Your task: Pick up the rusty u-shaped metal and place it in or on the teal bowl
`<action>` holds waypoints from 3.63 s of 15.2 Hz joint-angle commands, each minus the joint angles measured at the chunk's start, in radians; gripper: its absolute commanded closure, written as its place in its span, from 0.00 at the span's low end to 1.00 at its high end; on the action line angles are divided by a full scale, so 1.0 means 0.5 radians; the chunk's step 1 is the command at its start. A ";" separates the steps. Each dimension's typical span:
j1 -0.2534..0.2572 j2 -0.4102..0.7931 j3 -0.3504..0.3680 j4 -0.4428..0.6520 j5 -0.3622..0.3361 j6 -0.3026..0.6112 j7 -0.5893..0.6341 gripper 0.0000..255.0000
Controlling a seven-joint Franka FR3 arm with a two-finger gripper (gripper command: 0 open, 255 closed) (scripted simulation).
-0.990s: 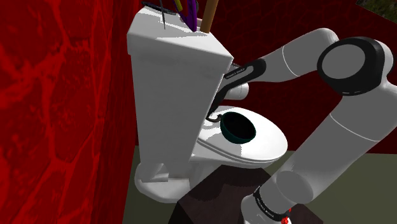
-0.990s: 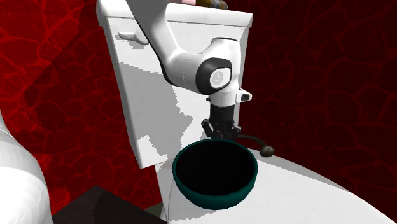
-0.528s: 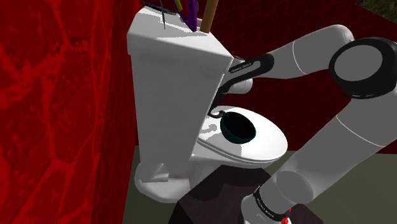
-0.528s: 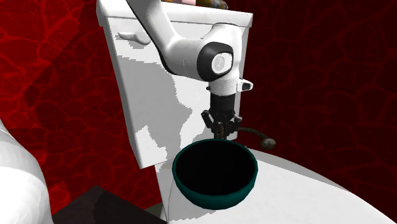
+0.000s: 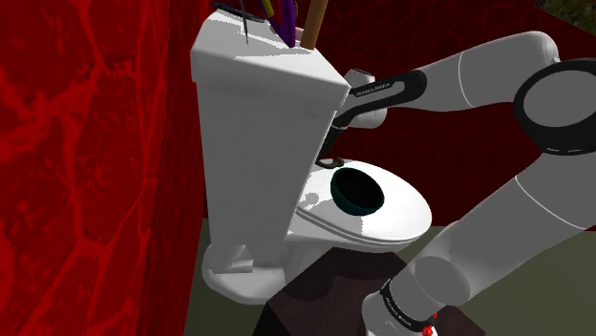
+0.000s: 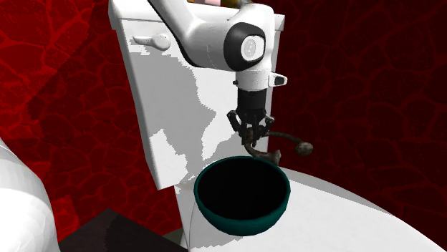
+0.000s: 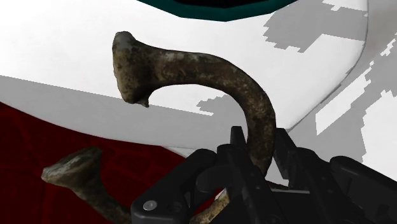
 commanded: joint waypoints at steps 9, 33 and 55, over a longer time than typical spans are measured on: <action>-0.006 -0.151 0.009 0.135 -0.045 -0.283 0.046 1.00; -0.231 -1.548 -0.045 -0.669 -0.274 -0.876 -0.025 1.00; -0.280 -1.528 -0.111 -1.062 -0.335 -0.466 -0.064 1.00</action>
